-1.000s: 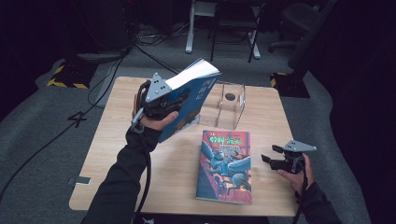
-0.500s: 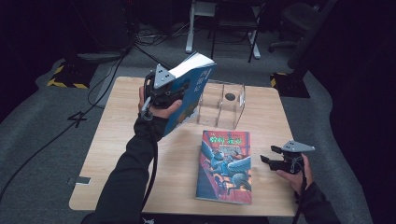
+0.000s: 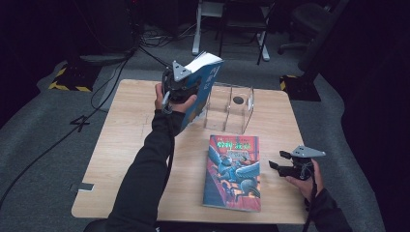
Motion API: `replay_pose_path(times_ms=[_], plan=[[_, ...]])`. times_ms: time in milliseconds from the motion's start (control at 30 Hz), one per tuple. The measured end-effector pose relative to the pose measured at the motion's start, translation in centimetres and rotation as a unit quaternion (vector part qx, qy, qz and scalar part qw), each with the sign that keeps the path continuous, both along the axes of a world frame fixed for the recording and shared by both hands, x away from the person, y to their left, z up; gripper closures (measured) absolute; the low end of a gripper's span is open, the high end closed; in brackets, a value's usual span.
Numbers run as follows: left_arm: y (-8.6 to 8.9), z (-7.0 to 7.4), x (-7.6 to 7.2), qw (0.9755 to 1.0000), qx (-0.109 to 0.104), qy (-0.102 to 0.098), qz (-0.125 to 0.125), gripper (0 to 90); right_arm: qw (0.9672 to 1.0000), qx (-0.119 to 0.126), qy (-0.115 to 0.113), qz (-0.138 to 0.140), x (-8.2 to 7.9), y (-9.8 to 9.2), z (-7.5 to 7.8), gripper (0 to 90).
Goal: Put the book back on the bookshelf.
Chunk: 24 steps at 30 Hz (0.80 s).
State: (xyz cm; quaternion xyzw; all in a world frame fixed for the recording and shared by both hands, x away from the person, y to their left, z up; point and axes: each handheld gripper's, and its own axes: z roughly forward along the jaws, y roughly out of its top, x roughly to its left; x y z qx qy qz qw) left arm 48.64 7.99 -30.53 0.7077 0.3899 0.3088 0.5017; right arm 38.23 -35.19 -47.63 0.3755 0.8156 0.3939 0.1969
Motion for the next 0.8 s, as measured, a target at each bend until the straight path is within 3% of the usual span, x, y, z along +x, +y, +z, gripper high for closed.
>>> replay_pose_path(times_ms=[467, 800], plan=[[-1.6, 0.0, 3.1, 0.9995, 0.008, 0.0, 0.031, 60.6, 1.0, 0.004, 0.002, 0.0, 0.1, 0.0, -0.1, 31.8], [-2.9, -1.1, 4.8, 0.9987, 0.009, -0.008, 0.05, 60.5, 1.0, 0.005, 0.002, 0.004, 0.1, 0.1, -0.2, 32.0]])
